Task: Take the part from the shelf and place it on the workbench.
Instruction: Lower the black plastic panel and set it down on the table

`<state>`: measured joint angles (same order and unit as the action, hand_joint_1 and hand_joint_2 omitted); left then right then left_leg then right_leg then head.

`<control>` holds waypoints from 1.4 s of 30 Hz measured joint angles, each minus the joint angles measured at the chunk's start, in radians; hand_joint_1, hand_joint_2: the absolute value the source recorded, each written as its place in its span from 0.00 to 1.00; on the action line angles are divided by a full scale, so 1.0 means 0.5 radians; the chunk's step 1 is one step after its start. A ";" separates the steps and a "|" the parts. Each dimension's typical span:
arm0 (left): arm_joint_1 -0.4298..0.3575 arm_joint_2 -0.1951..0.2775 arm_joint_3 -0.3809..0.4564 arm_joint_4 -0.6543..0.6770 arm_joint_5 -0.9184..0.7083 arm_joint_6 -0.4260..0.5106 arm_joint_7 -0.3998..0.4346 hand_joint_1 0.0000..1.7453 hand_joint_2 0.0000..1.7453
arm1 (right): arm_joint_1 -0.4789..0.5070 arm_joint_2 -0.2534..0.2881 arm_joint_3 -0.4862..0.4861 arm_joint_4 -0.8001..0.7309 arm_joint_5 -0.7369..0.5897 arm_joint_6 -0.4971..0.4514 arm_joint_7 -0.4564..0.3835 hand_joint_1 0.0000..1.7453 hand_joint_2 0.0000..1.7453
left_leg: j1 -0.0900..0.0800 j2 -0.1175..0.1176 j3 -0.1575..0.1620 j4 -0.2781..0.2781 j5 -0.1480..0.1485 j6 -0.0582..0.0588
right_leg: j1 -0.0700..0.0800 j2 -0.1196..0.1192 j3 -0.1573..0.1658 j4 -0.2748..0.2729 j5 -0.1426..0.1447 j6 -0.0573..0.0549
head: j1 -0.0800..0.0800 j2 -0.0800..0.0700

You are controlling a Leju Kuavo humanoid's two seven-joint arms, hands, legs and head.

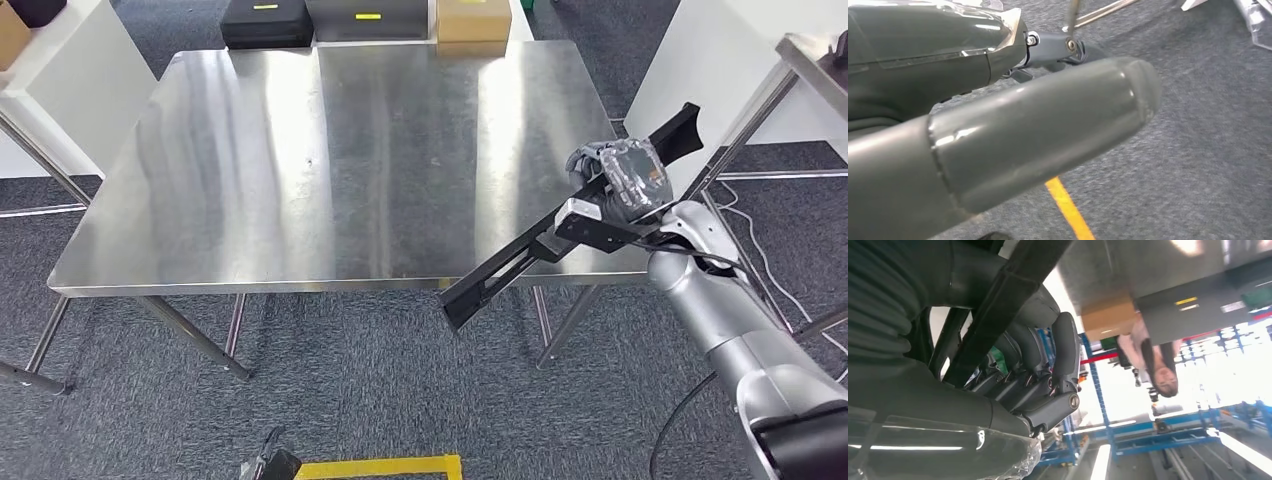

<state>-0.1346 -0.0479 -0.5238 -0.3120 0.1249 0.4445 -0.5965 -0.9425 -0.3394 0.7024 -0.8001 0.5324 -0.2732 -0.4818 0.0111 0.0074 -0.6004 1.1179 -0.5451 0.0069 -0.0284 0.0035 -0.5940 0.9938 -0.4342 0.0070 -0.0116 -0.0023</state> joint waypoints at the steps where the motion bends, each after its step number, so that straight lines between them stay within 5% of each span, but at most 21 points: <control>1: 0.003 -0.001 0.000 0.000 0.000 0.000 0.001 0.00 0.00 | 0.006 0.000 0.000 0.000 0.000 -0.001 0.000 0.87 1.00 | 0.001 0.000 -0.095 0.148 -0.038 -0.007 | 0.002 0.004 0.019 0.000 -0.019 -0.012 | -0.006 0.000; 3: 0.013 -0.001 0.000 0.002 0.001 0.000 0.003 0.00 0.00 | 0.031 0.002 0.001 0.000 0.001 -0.001 0.000 0.87 1.00 | 0.002 -0.001 -0.281 0.363 -0.044 -0.011 | 0.008 0.018 0.067 0.000 -0.062 -0.019 | -0.010 0.000; 4: 0.017 -0.001 0.000 0.003 0.002 0.001 0.003 0.00 0.00 | 0.043 0.003 0.001 0.000 0.002 -0.001 0.000 0.87 1.00 | 0.002 -0.001 -0.328 0.363 0.021 -0.006 | 0.011 0.025 0.098 0.000 -0.086 -0.017 | -0.010 0.000; 7: 0.023 0.003 0.000 0.005 0.003 0.004 0.004 0.00 0.00 | 0.054 0.009 0.002 0.000 0.005 -0.001 0.000 0.87 1.00 | -0.006 -0.017 -0.286 0.027 0.360 0.030 | 0.015 0.041 0.199 -0.007 -0.168 -0.003 | -0.008 0.000; 9: 0.026 0.006 0.000 0.009 0.004 0.009 0.005 0.00 0.00 | 0.049 0.013 0.002 0.000 0.012 0.001 0.003 0.87 1.00 | -0.025 -0.028 -0.225 -0.124 0.434 0.061 | 0.023 0.046 0.235 -0.032 -0.202 0.017 | -0.005 0.000; 14: 0.022 0.004 0.000 0.009 0.010 0.019 0.001 0.00 0.00 | 0.050 0.009 -0.008 -0.010 0.022 0.004 0.005 0.87 1.00 | -0.039 -0.017 -0.093 -0.276 0.320 0.123 | 0.031 0.040 0.244 0.002 -0.189 0.081 | -0.027 0.000; 16: 0.025 0.003 0.000 0.008 0.011 0.020 0.000 0.00 0.00 | 0.062 0.011 -0.007 -0.011 0.022 0.005 0.005 0.87 1.00 | -0.024 -0.027 -0.018 -0.323 0.303 0.137 | 0.023 0.024 0.140 0.195 -0.212 0.093 | -0.029 0.000; 18: 0.037 -0.001 0.000 0.009 0.010 0.020 0.000 0.00 0.00 | 0.098 0.013 -0.001 -0.006 0.023 0.007 0.005 0.87 1.00 | -0.020 -0.037 0.053 -0.347 0.268 0.140 | 0.019 0.017 -0.009 0.425 -0.298 0.087 | -0.028 0.000; 20: 0.052 -0.006 0.000 0.011 0.010 0.020 0.000 0.00 0.00 | 0.127 0.012 0.002 0.000 0.024 0.008 0.006 0.87 1.00 | -0.016 -0.046 0.119 -0.356 0.221 0.130 | 0.016 0.014 -0.120 0.471 -0.376 0.083 | -0.028 0.000; 22: 0.059 -0.007 0.000 0.012 0.010 0.020 0.000 0.00 0.00 | 0.130 0.009 0.001 0.000 0.025 0.008 0.006 0.87 1.00 | -0.014 -0.053 0.178 -0.356 0.173 0.117 | 0.010 0.003 -0.158 0.300 -0.296 0.116 | -0.027 0.000; 24: 0.063 -0.009 -0.001 0.014 0.011 0.022 0.000 0.00 0.00 | 0.128 0.003 0.001 0.004 0.027 0.008 0.006 0.87 1.00 | -0.017 -0.057 0.225 -0.348 0.123 0.098 | 0.013 -0.025 -0.161 0.038 -0.013 0.162 | -0.026 0.000; 26: 0.063 -0.009 0.000 0.016 0.019 0.026 -0.003 0.00 0.00 | 0.126 0.002 0.002 0.009 0.032 0.011 0.006 0.87 1.00 | -0.026 -0.058 0.250 -0.335 0.075 0.073 | 0.024 -0.041 -0.149 -0.081 0.183 0.138 | -0.023 0.000; 28: 0.049 -0.008 0.000 0.016 0.035 0.035 -0.018 0.00 0.00 | 0.113 0.003 -0.006 0.005 0.034 0.012 0.003 0.87 1.00 | -0.029 -0.054 0.257 -0.321 0.049 0.053 | 0.019 -0.035 -0.123 -0.072 0.185 0.081 | -0.024 0.000; 30: 0.032 -0.007 0.001 0.016 0.045 0.052 -0.039 0.00 0.00 | 0.099 0.002 -0.013 -0.001 0.036 0.012 -0.001 0.87 1.00 | -0.024 -0.045 0.198 -0.194 0.043 0.037 | 0.004 -0.029 -0.093 -0.081 0.165 0.052 | -0.027 0.000; 33: 0.031 -0.007 0.000 0.017 0.046 0.062 -0.047 0.00 0.00 | 0.114 0.004 -0.007 -0.001 0.044 0.021 -0.004 0.87 1.00 | -0.015 -0.032 -0.032 0.209 -0.096 0.008 | -0.001 -0.020 -0.034 -0.092 0.124 0.000 | -0.027 0.000; 35: 0.032 -0.007 0.000 0.018 0.044 0.061 -0.044 0.00 0.00 | 0.128 0.009 -0.002 0.000 0.045 0.028 -0.008 0.87 1.00 | -0.008 -0.030 -0.157 0.335 -0.161 -0.006 | -0.001 -0.007 -0.008 -0.091 0.102 -0.012 | -0.028 0.000; 36: 0.030 -0.007 0.000 0.018 0.042 0.061 -0.041 0.00 0.00 | 0.129 0.012 -0.002 -0.001 0.041 0.028 -0.010 0.87 1.00 | -0.003 -0.028 -0.177 0.299 -0.114 -0.009 | -0.002 0.000 0.003 -0.091 0.093 -0.008 | -0.028 0.000; 39: 0.027 -0.004 0.000 0.018 0.045 0.060 -0.037 0.00 0.00 | 0.126 0.028 -0.008 -0.003 0.019 0.013 -0.006 0.87 1.00 | 0.012 -0.021 -0.107 -0.072 0.198 -0.005 | 0.000 0.013 0.040 -0.084 0.062 0.017 | -0.027 0.000; 41: 0.026 -0.005 0.000 0.018 0.065 0.073 -0.068 0.00 0.00 | 0.116 0.040 -0.013 -0.001 0.011 0.003 0.004 0.87 1.00 | 0.014 -0.019 -0.071 -0.228 0.277 0.015 | 0.016 0.021 0.035 -0.066 0.040 0.041 | -0.025 0.000; 42: 0.025 -0.009 0.000 0.018 0.076 0.094 -0.091 0.00 0.00 | 0.110 0.046 -0.013 0.001 0.010 0.002 0.004 0.87 1.00 | 0.012 -0.018 -0.067 -0.246 0.272 0.023 | 0.026 0.023 0.029 -0.054 0.030 0.041 | -0.024 0.000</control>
<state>-0.1220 -0.0526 -0.5237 -0.3032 0.1630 0.4914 -0.6419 -0.8874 -0.3165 0.6958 -0.7997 0.5376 -0.2725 -0.4799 0.0172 -0.0018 -0.6337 0.9950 -0.4092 0.0184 -0.0154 0.0152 -0.5795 0.9667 -0.4190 0.0274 -0.0237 -0.0023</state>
